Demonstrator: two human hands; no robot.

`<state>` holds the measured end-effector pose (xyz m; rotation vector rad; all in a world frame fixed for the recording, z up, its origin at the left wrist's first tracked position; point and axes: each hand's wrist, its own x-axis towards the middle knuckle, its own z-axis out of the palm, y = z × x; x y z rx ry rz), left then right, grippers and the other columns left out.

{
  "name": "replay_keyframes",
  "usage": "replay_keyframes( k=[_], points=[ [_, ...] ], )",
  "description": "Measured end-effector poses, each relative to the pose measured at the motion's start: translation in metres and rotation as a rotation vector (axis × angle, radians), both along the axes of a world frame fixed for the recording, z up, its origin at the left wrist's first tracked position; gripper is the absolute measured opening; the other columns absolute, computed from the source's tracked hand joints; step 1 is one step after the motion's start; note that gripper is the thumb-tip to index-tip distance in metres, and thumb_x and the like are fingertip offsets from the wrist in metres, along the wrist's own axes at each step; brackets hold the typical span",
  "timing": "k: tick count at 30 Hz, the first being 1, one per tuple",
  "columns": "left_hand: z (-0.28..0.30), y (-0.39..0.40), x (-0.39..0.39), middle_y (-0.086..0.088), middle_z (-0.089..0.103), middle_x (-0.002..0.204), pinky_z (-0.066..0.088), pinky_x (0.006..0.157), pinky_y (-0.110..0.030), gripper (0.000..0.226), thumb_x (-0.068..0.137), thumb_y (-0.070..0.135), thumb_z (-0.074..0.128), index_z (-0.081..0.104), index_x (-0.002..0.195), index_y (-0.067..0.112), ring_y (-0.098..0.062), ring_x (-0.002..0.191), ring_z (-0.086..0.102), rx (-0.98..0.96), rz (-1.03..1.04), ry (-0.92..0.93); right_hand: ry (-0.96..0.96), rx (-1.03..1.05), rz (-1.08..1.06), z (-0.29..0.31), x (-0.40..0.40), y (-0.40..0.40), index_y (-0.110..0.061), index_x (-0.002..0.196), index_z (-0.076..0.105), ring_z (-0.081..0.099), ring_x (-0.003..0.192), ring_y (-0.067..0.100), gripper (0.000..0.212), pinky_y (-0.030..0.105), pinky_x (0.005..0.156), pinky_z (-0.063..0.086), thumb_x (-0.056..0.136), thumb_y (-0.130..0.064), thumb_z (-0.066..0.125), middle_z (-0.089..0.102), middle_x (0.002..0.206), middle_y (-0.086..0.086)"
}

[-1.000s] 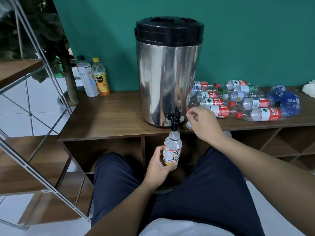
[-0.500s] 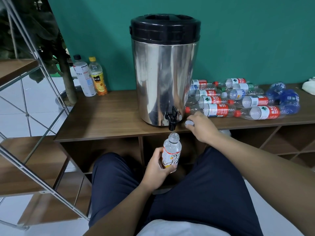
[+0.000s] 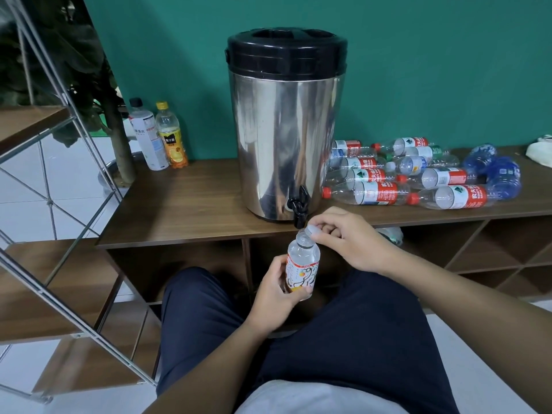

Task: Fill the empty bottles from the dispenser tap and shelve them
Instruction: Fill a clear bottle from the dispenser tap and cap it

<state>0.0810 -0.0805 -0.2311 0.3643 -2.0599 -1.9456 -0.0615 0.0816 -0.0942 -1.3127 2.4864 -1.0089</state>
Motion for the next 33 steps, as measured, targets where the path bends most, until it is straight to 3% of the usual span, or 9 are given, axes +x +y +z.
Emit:
replay_keyframes(
  k=[7,12,18,21,24,29,33],
  points=[
    [0.021,0.002,0.008,0.005,0.078,0.131,0.058,0.097,-0.022,0.066,0.089,-0.001,0.092,0.059,0.143,0.018,-0.014,0.12,0.075,-0.006,-0.055,0.038,0.159,0.153,0.15,0.032,0.002,0.004,-0.033,0.134,0.072,0.061,0.093,0.014,0.027,0.035,0.086,0.054,0.107,-0.034,0.07,0.058,0.116,-0.015],
    [0.036,-0.007,0.014,0.002,0.077,0.135,0.057,0.102,-0.023,0.069,0.088,0.002,0.094,0.06,0.145,0.019,-0.016,0.125,0.074,-0.037,-0.095,0.057,0.275,0.291,0.332,0.068,0.001,0.0,-0.034,0.141,0.068,0.062,0.114,0.006,0.03,0.033,0.099,0.053,0.112,-0.028,0.064,0.054,0.135,-0.023],
    [0.052,-0.026,0.024,0.002,0.076,0.137,0.06,0.108,-0.034,0.068,0.09,0.007,0.094,0.06,0.147,0.023,-0.019,0.13,0.073,-0.078,-0.144,0.034,0.437,0.375,0.474,0.099,0.009,-0.013,-0.035,0.136,0.066,0.059,0.122,0.006,0.025,0.036,0.102,0.052,0.113,-0.026,0.06,0.054,0.137,-0.021],
    [0.06,-0.037,0.03,0.002,0.076,0.139,0.061,0.111,-0.049,0.07,0.09,0.012,0.096,0.06,0.148,0.026,-0.021,0.132,0.072,-0.105,-0.148,0.026,0.449,0.384,0.496,0.112,0.014,-0.023,-0.034,0.135,0.067,0.062,0.118,0.008,0.024,0.036,0.1,0.053,0.112,-0.028,0.063,0.055,0.134,-0.018],
    [0.067,-0.045,0.035,0.002,0.077,0.137,0.06,0.11,-0.055,0.068,0.089,0.01,0.096,0.061,0.146,0.026,-0.021,0.132,0.072,-0.12,-0.112,0.034,0.478,0.448,0.417,0.122,0.021,-0.037,-0.032,0.123,0.068,0.062,0.099,0.009,0.019,0.038,0.09,0.053,0.11,-0.043,0.061,0.054,0.116,-0.015],
    [0.075,-0.054,0.042,0.004,0.077,0.137,0.057,0.116,-0.05,0.072,0.086,0.011,0.098,0.062,0.145,0.027,-0.02,0.131,0.072,-0.12,-0.024,0.074,0.676,0.531,0.231,0.131,0.042,-0.068,-0.018,0.093,0.067,0.053,0.081,0.016,0.059,0.035,0.071,0.04,0.105,-0.071,0.044,0.055,0.093,-0.004],
    [0.079,-0.064,0.048,0.004,0.078,0.136,0.058,0.115,-0.047,0.071,0.086,0.012,0.099,0.063,0.145,0.028,-0.021,0.13,0.073,-0.114,0.017,0.094,0.658,0.393,0.16,0.131,0.047,-0.086,-0.015,0.08,0.067,0.06,0.075,0.019,0.081,0.05,0.074,0.055,0.096,-0.087,0.034,0.061,0.084,-0.001]
  ],
)
